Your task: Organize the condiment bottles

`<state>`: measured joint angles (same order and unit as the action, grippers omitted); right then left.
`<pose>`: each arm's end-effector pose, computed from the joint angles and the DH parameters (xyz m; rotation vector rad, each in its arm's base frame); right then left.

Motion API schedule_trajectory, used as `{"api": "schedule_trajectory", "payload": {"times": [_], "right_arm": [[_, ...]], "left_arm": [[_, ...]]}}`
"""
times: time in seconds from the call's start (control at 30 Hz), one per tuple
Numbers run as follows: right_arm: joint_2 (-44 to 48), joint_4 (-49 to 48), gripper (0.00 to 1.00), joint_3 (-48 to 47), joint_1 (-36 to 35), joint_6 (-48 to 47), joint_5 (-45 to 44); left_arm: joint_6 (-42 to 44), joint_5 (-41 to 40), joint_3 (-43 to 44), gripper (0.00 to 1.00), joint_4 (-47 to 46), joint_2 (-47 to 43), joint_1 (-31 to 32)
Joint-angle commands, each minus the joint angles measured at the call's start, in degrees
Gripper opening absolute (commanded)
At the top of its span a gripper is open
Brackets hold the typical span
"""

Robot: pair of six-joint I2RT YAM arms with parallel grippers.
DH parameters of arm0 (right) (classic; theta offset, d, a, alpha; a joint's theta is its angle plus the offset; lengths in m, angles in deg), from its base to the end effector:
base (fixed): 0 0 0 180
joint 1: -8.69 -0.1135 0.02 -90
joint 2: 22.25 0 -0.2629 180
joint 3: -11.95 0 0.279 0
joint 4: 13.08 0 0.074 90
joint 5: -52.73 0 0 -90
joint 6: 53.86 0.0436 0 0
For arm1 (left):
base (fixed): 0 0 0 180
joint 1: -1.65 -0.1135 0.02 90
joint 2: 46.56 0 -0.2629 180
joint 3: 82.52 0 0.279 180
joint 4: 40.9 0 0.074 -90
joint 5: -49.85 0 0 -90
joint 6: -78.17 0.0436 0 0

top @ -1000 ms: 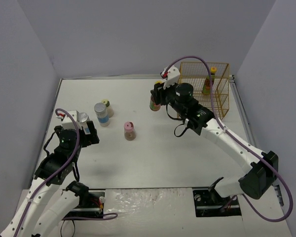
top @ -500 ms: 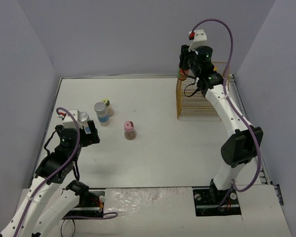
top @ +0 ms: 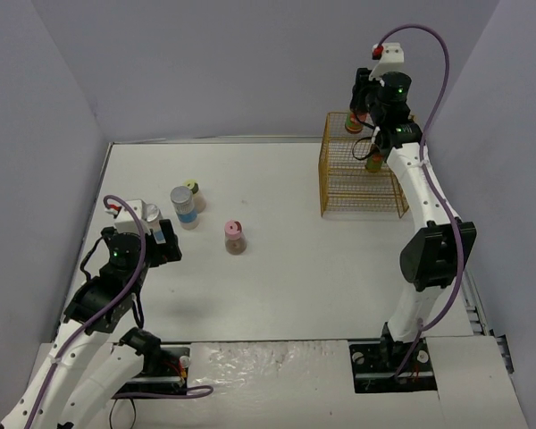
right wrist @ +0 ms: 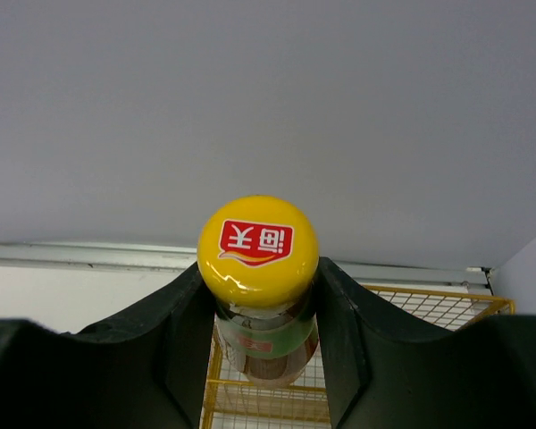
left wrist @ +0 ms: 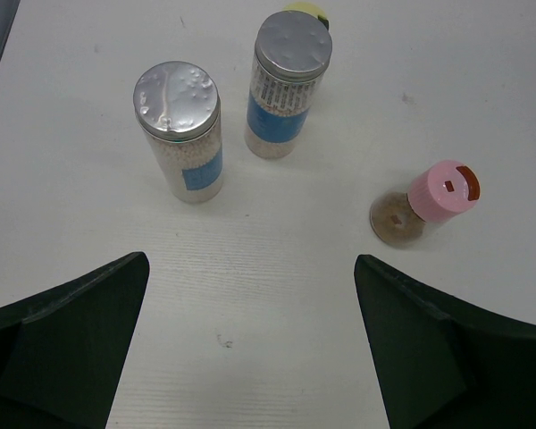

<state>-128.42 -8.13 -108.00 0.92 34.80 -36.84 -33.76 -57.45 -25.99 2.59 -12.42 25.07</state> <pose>0.4759 0.0653 0.4505 -0.1188 1.4124 0.0981 0.1595 -0.0550 0.3257 -0.1753 1.9209 -0.2381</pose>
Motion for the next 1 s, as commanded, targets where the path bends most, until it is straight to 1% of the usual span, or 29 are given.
{"api": "schedule_trajectory", "payload": {"times": [0.0, 0.13, 0.37, 0.47, 0.7, 0.77, 0.87, 0.9, 0.97], "right_arm": [[-0.80, -15.31, 0.00, -5.56, 1.19, 0.47, 2.21], [-2.77, -16.12, 0.00, -5.64, 1.65, 0.12, 2.42], [-4.40, -20.68, 0.00, 0.57, 2.50, 0.16, 3.82], [-4.22, -21.54, 0.00, 3.75, 2.67, 0.38, 3.87], [-2.21, -25.90, 0.01, 14.79, 2.67, 1.01, 3.85], [-2.34, -26.60, 0.04, 17.69, 2.67, 1.15, 3.58], [-3.21, -26.99, 0.09, 19.43, 2.67, 1.10, 3.38], [-3.67, -26.99, 0.13, 19.63, 2.67, 1.17, 3.18], [-4.35, -26.87, 0.27, 20.06, 2.67, 1.11, 2.93]], "left_arm": [[-0.03, 0.51, 1.59, 0.97, -2.24, 0.94, -0.49], [0.09, 0.42, 1.59, 0.97, -2.20, 1.19, -0.57], [0.20, 0.42, 1.52, 0.97, -2.33, 1.32, -0.74], [0.22, 0.51, 1.50, 0.97, -2.42, 1.54, -0.75], [0.22, 1.04, 1.58, 0.97, -2.51, 1.81, -0.93], [0.22, 1.12, 1.50, 0.97, -2.51, 1.81, -1.01], [0.22, 1.12, 1.43, 0.97, -2.52, 1.98, -1.01], [0.22, 1.12, 1.49, 0.97, -2.59, 1.98, -1.01], [0.22, 1.12, 1.44, 0.97, -2.53, 2.04, -1.07]]}}
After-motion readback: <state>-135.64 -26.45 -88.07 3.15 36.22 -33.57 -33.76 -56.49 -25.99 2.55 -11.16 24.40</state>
